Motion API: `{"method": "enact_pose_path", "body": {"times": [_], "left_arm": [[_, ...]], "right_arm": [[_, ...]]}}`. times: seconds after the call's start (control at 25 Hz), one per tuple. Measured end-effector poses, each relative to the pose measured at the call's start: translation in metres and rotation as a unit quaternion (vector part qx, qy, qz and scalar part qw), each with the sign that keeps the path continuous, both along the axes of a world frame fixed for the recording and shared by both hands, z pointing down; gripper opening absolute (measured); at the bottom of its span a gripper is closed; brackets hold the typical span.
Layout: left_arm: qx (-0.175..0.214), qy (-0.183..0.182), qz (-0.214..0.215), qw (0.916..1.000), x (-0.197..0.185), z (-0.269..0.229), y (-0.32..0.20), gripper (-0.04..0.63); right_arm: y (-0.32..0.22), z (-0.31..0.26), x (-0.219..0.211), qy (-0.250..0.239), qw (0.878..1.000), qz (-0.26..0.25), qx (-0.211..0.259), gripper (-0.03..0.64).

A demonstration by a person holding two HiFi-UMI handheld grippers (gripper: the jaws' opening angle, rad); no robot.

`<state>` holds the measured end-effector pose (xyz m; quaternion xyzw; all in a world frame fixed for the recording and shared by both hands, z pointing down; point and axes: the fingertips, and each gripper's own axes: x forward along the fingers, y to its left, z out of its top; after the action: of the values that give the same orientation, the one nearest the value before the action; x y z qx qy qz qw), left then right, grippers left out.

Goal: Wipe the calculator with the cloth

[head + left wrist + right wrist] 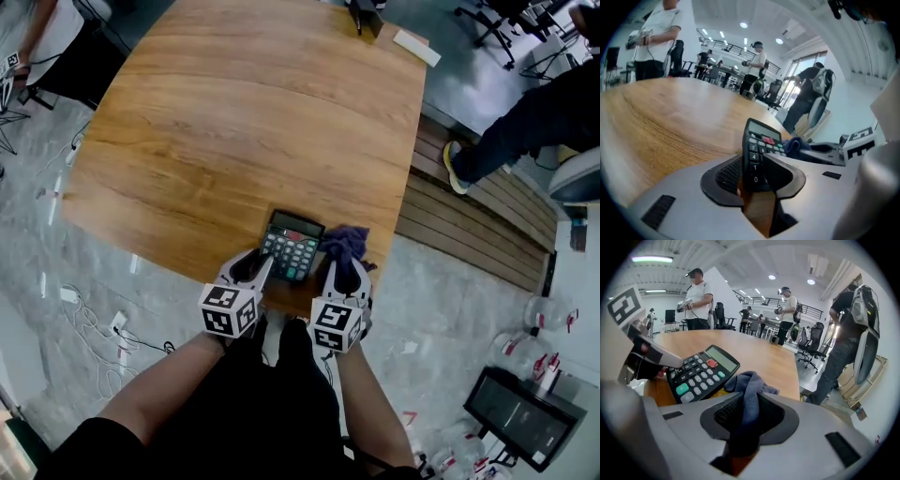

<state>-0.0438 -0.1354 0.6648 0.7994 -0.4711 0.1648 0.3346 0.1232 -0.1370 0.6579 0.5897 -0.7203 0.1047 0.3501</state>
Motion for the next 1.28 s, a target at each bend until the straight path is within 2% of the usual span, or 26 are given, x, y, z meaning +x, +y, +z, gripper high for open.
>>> {"method": "enact_pose_path", "body": {"times": [0.12, 0.16, 0.24, 0.4, 0.48, 0.56, 0.68, 0.76, 0.88, 0.96, 1.28], "left_arm": [[0.034, -0.095, 0.04, 0.9941, 0.003, 0.008, 0.004, 0.129], [0.044, -0.115, 0.052, 0.9911, 0.004, 0.009, 0.005, 0.129], [0.055, -0.129, 0.064, 0.988, 0.004, 0.006, 0.005, 0.129], [0.09, -0.115, 0.056, 0.9877, 0.001, -0.028, -0.006, 0.127], [0.135, -0.106, 0.048, 0.984, 0.002, -0.063, -0.015, 0.065], [0.186, -0.089, 0.045, 0.9775, 0.005, -0.108, -0.021, 0.009], [0.251, -0.052, 0.059, 0.9648, 0.018, -0.18, -0.022, 0.008], [0.29, -0.027, 0.067, 0.9542, 0.026, -0.223, -0.017, 0.008], [0.333, 0.001, 0.067, 0.9405, 0.037, -0.264, -0.01, 0.006], [0.345, 0.01, 0.062, 0.9366, 0.041, -0.272, -0.003, 0.008], [0.354, 0.018, 0.069, 0.9326, 0.052, -0.277, 0.009, 0.008]], "right_arm": [[0.001, 0.0, 0.001, -0.002, 1.0, -0.004, 0.001, 0.061], [0.002, -0.001, 0.0, -0.007, 1.0, -0.006, 0.001, 0.065], [0.003, -0.008, -0.002, -0.022, 1.0, -0.007, 0.005, 0.088], [0.001, -0.047, -0.002, -0.05, 0.998, -0.002, 0.037, 0.123], [-0.002, -0.079, 0.001, -0.061, 0.996, 0.001, 0.064, 0.124], [-0.003, -0.119, 0.001, -0.079, 0.992, 0.001, 0.098, 0.123], [0.0, -0.184, -0.008, -0.119, 0.98, -0.008, 0.157, 0.097], [0.007, -0.223, -0.019, -0.152, 0.969, -0.019, 0.196, 0.041], [0.016, -0.266, -0.036, -0.202, 0.946, -0.043, 0.248, 0.017], [0.021, -0.275, -0.046, -0.214, 0.94, -0.055, 0.259, 0.015], [0.033, -0.271, -0.057, -0.206, 0.943, -0.07, 0.253, 0.015]]}}
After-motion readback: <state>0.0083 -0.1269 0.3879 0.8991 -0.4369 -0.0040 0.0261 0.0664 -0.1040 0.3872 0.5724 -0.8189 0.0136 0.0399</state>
